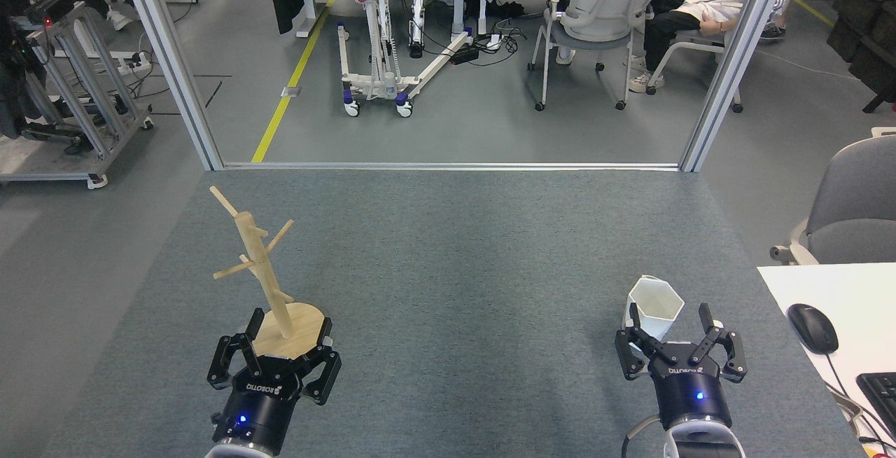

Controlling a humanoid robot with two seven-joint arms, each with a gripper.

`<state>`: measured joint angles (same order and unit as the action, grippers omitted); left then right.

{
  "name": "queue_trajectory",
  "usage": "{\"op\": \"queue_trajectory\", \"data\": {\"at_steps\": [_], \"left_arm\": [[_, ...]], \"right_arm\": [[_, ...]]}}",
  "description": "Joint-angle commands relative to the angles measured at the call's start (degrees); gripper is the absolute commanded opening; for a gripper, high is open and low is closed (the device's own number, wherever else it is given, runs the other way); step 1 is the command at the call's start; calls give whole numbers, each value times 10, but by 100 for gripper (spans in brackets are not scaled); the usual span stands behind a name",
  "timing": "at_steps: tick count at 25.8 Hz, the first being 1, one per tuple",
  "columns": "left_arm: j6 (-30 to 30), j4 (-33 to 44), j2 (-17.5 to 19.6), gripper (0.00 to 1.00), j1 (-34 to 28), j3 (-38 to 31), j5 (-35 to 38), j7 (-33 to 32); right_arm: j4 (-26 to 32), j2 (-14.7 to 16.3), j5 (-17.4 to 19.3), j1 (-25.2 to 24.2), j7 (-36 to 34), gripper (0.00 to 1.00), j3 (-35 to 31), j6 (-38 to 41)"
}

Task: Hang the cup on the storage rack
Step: 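Close the right gripper firmly around the white hexagonal cup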

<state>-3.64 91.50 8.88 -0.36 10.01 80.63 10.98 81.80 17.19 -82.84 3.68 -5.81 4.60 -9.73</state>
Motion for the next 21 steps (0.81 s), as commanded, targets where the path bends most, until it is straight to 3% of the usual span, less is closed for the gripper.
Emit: {"op": "queue_trajectory", "data": {"at_steps": [1,8,21], "left_arm": [[1,0,0,100,-2,0,0,0],[1,0,2,100,-3,0,0,0],[2,-1,2,100,-5,1,0,0]], "right_arm": [[-54,1,2,8,-1,100,8,4],[-167,-1,2,58,-2,99,30,30],[-233,21,2,88,-24,99,30,71]]}}
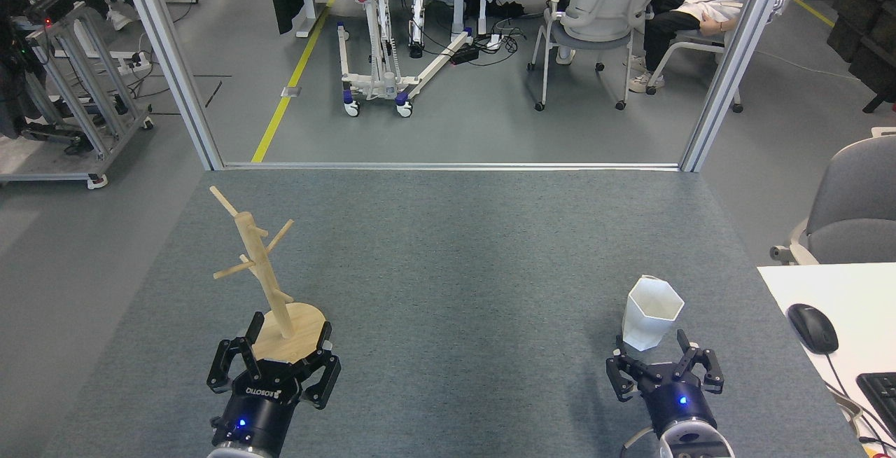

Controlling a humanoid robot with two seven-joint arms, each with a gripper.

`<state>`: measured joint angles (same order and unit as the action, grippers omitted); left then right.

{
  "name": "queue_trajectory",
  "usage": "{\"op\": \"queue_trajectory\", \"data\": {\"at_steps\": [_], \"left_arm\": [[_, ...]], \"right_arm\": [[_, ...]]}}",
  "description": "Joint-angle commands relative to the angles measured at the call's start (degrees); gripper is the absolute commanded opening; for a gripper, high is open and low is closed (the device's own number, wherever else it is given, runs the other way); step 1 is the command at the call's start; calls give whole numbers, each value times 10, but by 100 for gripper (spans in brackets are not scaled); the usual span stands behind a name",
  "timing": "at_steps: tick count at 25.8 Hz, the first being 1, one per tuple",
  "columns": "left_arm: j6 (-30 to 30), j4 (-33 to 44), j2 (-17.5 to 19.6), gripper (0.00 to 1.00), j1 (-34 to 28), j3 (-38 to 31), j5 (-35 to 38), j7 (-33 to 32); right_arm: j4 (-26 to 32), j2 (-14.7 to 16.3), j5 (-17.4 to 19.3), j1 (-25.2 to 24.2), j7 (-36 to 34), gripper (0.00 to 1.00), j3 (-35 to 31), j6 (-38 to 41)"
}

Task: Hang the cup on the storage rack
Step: 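Close the right gripper firmly around the white hexagonal cup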

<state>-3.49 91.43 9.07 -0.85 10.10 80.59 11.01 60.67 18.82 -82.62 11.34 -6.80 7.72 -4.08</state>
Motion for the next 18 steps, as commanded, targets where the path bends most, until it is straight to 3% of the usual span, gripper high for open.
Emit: {"op": "queue_trajectory", "data": {"at_steps": [1,18], "left_arm": [[1,0,0,100,0,0,0,0],[2,-3,0,100,1,0,0,0]], "right_arm": [[-35,6,0,19,-21,99,-2,16],[-130,6,20,96,-24,99,4,34]]}}
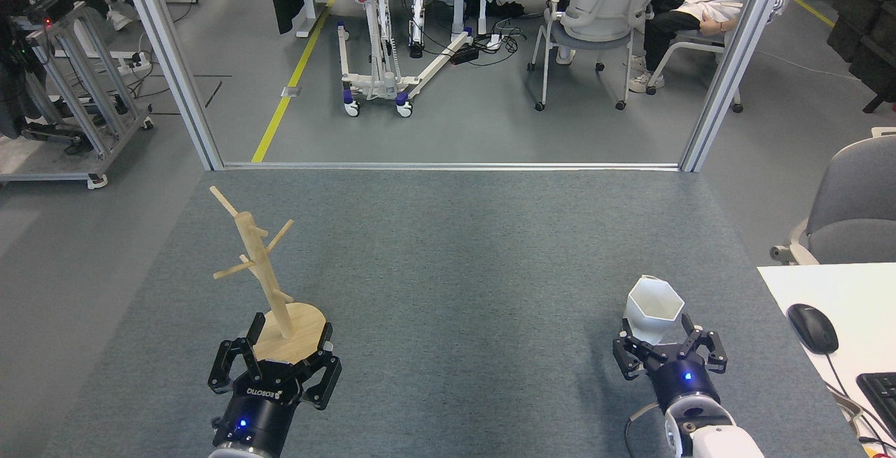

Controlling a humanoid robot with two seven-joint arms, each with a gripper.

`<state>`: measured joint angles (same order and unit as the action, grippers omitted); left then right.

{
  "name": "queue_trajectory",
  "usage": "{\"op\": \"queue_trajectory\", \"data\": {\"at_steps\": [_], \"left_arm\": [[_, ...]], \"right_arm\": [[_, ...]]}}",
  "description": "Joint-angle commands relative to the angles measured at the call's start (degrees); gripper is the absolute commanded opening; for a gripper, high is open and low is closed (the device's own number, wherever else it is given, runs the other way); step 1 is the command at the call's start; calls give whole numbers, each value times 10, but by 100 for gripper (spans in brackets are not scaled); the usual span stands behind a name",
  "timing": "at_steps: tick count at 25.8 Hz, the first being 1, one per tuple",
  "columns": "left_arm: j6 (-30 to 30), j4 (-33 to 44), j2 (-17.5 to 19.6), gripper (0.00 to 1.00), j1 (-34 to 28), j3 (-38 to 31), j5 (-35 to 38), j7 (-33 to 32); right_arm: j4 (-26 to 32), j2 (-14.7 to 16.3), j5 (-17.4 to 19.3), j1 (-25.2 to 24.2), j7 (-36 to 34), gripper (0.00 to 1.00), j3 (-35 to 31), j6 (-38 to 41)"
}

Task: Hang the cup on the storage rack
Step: 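Close the right gripper firmly around the white hexagonal cup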

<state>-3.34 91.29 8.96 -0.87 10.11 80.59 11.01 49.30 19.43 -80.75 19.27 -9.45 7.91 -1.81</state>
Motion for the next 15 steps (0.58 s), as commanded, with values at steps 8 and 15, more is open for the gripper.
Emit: {"op": "queue_trajectory", "data": {"at_steps": [8,15], "left_arm": [[0,-1,3,100,1,0,0,0],[0,-1,4,99,2,0,0,0]], "right_arm": [[-34,0,2,41,3,99,2,31],[-37,0,2,43,4,99,2,32]]}}
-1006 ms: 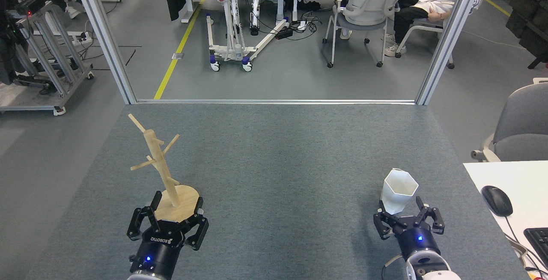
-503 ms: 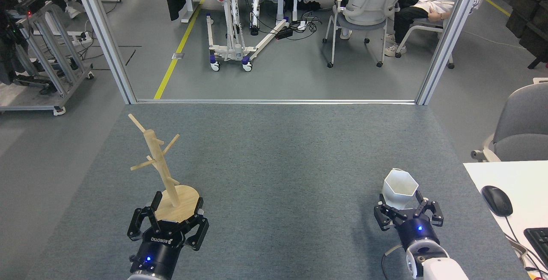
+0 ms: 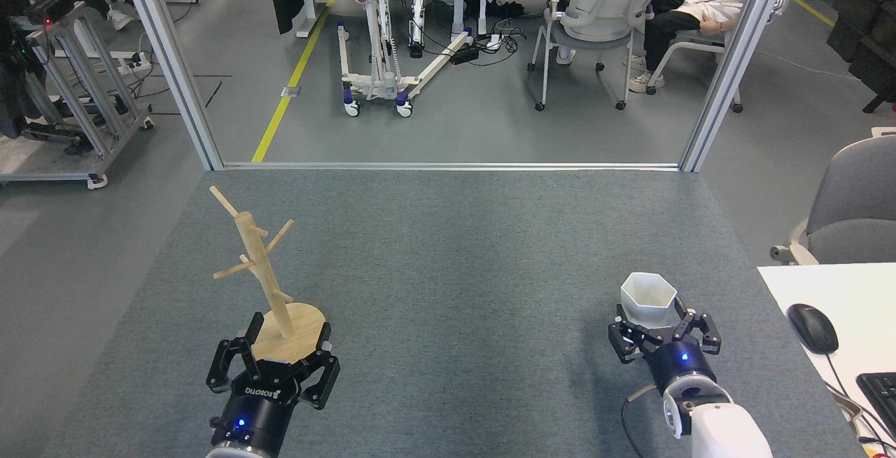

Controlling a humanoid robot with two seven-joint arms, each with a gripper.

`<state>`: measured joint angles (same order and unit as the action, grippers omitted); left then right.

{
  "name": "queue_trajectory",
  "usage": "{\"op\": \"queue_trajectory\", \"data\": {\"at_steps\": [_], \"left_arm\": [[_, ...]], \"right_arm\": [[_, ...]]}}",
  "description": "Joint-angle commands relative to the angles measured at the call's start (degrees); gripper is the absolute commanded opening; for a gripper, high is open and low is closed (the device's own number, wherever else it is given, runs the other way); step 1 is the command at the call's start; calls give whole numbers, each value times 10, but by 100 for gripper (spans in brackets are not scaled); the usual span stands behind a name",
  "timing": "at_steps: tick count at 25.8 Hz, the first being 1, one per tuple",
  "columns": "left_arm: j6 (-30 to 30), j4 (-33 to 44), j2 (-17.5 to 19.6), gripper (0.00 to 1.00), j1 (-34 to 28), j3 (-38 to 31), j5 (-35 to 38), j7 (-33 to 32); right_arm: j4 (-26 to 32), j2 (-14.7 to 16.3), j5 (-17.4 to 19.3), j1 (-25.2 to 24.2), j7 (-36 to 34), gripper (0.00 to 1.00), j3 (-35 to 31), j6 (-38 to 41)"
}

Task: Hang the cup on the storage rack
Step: 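Lift the white cup with the right gripper and raise it forward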

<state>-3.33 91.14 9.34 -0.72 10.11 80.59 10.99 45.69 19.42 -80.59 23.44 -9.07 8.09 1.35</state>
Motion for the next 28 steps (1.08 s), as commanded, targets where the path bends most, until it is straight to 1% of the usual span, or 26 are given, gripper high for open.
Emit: {"op": "queue_trajectory", "data": {"at_steps": [1,9,11,12,19,23,24,25,28], "left_arm": [[0,0,2,100,0,0,0,0],[0,1,2,100,-1,0,0,0],[0,2,2,100,-1,0,-1,0],[0,2,2,100,-2,0,0,0],[0,2,2,100,-2,0,0,0],[0,3,2,100,-2,0,0,0],[1,3,2,100,-2,0,0,0],[1,4,1,100,-2,0,0,0],[1,4,1,100,-3,0,0,0]], "right_arm": [[-1,0,2,1,0,99,0,1],[-3,16,42,2,1,99,-1,1],[-11,17,61,13,1,99,0,1],[-17,17,64,18,2,99,2,2],[-38,15,66,30,2,99,16,12],[-39,15,67,37,2,98,25,12],[-39,16,67,37,1,97,25,12],[-39,16,67,37,1,92,25,14],[-39,17,67,37,2,74,25,25]]}}
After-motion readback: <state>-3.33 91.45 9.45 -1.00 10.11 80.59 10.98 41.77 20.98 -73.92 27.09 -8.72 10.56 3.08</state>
